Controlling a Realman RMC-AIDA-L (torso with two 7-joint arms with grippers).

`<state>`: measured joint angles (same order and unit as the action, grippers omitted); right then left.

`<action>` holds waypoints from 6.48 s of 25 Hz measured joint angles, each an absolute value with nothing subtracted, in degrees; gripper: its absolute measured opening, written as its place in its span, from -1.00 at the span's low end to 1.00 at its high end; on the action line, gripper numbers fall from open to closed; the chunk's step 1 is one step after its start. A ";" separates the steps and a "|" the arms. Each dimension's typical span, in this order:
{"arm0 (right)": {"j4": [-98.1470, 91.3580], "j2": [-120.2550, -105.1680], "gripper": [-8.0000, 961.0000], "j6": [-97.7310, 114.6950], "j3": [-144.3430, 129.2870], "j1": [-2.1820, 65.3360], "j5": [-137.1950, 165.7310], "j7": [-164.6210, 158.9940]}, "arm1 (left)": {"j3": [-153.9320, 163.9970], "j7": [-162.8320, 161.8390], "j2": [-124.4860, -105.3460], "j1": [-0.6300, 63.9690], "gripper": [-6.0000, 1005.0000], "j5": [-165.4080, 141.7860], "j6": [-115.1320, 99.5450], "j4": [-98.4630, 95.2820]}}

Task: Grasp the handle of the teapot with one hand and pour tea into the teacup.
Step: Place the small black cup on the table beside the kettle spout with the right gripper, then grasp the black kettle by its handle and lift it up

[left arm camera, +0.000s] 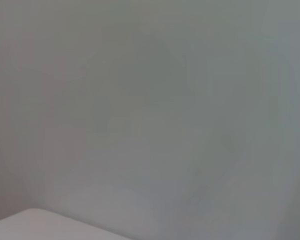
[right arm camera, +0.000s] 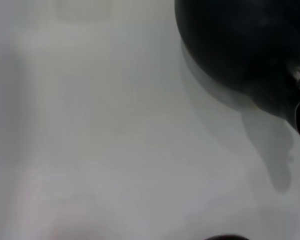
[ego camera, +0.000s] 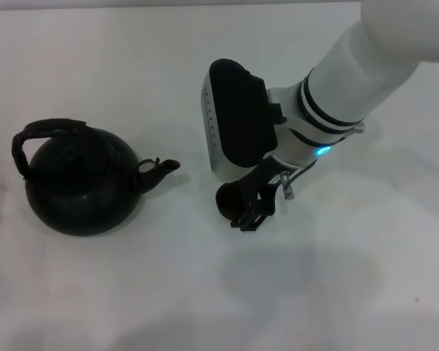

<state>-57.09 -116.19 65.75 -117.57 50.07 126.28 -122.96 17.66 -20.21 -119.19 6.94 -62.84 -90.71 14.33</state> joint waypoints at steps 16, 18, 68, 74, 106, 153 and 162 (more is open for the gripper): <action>-61.24 -116.17 0.72 67.20 -116.43 48.51 125.86 -122.95 | 17.66 -20.21 -119.18 6.77 0.50 -62.84 -90.98 13.90; -63.67 -116.07 0.72 67.31 -115.01 46.88 126.15 -122.84 | 17.66 -20.22 -119.18 6.76 0.50 -62.84 -90.97 13.89; -12.70 -115.15 0.71 66.12 -66.97 21.81 23.17 -40.26 | 27.55 -13.45 -119.17 1.81 0.50 -62.87 -93.86 13.31; -12.68 -115.20 0.71 65.24 -66.93 22.51 23.06 -40.22 | 33.13 -13.44 -119.18 1.74 0.50 -63.26 -95.30 12.91; -12.56 -115.14 0.71 63.09 -66.88 23.82 22.93 -40.16 | 36.39 -13.36 -119.37 9.96 0.47 -61.54 -92.38 11.64; -12.63 -114.87 0.71 61.52 -66.35 25.22 22.98 -40.08 | 36.43 -13.48 -119.44 12.74 -0.36 -61.79 -88.63 11.94; -12.66 -114.87 0.71 61.53 -66.35 25.23 23.03 -40.08 | 36.43 -13.89 -119.54 12.74 -0.67 -61.79 -88.56 12.06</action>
